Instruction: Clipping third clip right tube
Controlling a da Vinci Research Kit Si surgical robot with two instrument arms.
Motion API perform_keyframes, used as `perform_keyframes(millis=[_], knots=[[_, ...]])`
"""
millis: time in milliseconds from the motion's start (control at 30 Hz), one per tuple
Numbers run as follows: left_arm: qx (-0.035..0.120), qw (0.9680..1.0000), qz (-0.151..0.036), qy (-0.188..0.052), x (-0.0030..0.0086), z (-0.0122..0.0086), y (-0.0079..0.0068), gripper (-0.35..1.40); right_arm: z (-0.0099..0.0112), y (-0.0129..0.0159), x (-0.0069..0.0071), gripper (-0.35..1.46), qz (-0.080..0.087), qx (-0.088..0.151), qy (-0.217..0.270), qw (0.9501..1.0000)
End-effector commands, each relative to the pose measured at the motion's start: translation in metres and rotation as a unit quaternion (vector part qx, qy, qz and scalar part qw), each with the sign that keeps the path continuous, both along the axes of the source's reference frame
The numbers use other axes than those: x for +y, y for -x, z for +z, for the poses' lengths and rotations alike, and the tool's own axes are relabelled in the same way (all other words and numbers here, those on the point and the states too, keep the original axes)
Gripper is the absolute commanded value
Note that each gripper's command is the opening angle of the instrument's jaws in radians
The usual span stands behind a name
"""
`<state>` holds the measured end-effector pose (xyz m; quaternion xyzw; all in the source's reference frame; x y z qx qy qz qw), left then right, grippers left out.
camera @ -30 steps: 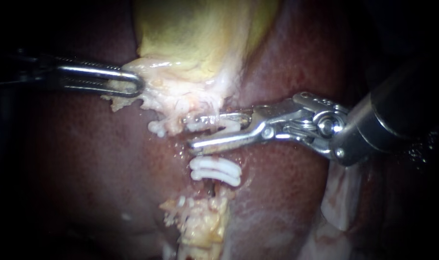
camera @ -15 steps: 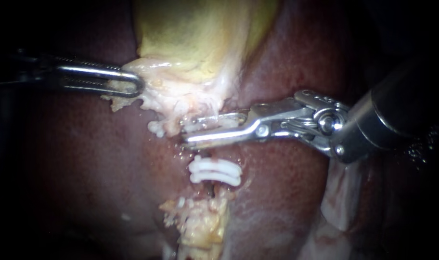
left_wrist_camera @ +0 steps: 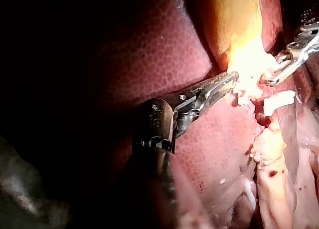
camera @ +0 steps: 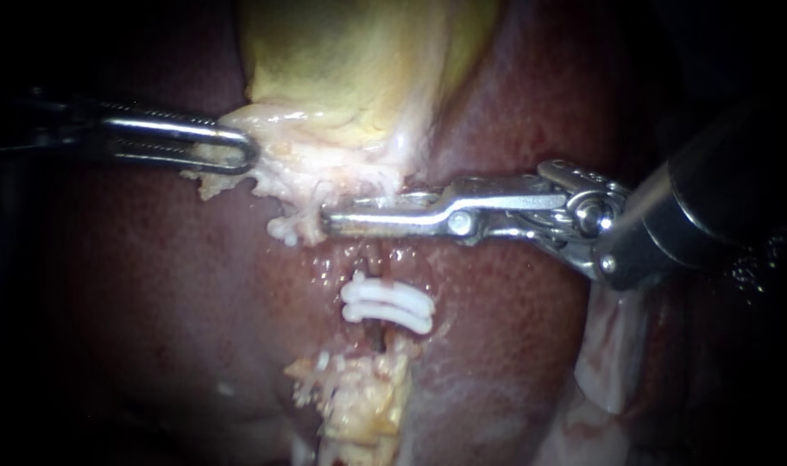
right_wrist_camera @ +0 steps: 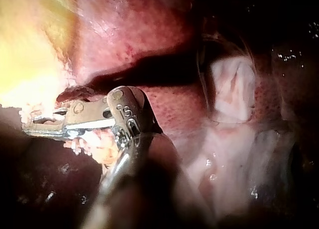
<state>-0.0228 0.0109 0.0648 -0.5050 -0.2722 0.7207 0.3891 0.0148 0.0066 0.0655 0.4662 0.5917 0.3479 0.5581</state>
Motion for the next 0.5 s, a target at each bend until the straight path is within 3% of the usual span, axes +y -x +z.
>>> perform_keyframes(millis=[33, 500], knots=[[0.0, 1.0, 0.0, 0.0, 0.0, 0.0, 0.0, -0.35, 0.0001, 0.0, 0.0, -0.35, 0.0, 0.0, 0.001, 1.0], [0.0, 1.0, 0.0, 0.0, 0.0, 0.0001, 0.0, -0.35, 0.0003, 0.0001, 0.0001, -0.35, 0.0, 0.0, 0.001, 1.0]])
